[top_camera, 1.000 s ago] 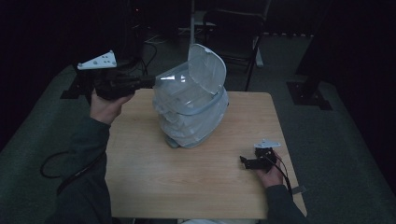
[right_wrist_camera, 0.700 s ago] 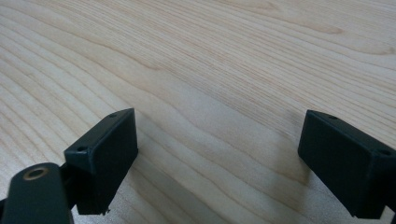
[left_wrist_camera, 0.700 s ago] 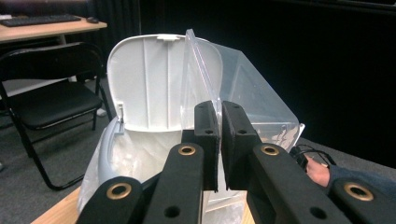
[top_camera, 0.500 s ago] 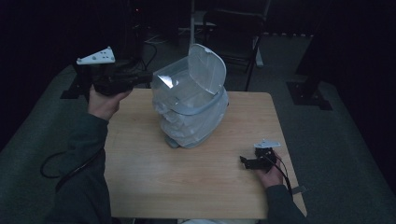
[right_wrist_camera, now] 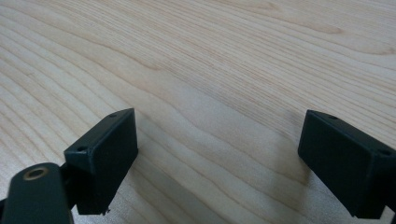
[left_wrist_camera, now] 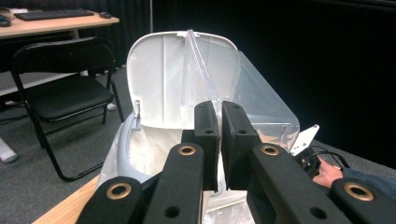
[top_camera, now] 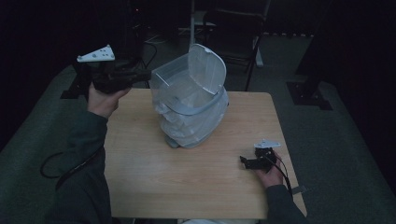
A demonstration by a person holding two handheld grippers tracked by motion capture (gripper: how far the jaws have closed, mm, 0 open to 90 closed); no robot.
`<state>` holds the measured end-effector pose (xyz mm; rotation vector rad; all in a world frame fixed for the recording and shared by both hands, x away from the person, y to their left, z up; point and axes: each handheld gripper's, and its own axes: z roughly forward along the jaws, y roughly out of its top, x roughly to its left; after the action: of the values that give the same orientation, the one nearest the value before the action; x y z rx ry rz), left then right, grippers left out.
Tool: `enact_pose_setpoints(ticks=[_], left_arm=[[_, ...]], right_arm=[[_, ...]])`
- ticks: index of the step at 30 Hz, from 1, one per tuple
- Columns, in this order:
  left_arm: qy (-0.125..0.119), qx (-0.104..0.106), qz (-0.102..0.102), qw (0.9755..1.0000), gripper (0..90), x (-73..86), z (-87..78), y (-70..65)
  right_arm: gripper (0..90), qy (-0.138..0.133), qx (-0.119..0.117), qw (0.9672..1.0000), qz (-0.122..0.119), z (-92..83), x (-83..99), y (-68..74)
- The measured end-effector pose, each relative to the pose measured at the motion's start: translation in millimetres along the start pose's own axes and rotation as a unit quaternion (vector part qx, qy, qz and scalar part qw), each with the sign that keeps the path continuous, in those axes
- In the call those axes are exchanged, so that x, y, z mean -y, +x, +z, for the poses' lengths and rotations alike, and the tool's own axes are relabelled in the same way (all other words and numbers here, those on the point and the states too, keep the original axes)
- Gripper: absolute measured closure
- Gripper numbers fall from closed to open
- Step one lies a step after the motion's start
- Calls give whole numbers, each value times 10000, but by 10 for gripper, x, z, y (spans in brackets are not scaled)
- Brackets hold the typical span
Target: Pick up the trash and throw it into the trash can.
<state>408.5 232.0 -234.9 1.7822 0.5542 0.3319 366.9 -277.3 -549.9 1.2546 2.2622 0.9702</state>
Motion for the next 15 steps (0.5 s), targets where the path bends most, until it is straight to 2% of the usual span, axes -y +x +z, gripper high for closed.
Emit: enact_pose_setpoints(ticks=[11,13,15], left_arm=[[10,-80,35,10000,868,-42,28,6],[46,-114,-1,9999,830,-32,68,9],[70,-79,-10,9999,728,-6,102,9]], right_arm=[[112,-2,1,10000,-4,0,0,-1],[112,-1,1,10000,-4,0,0,-1],[112,-1,1,10000,-3,0,0,0]])
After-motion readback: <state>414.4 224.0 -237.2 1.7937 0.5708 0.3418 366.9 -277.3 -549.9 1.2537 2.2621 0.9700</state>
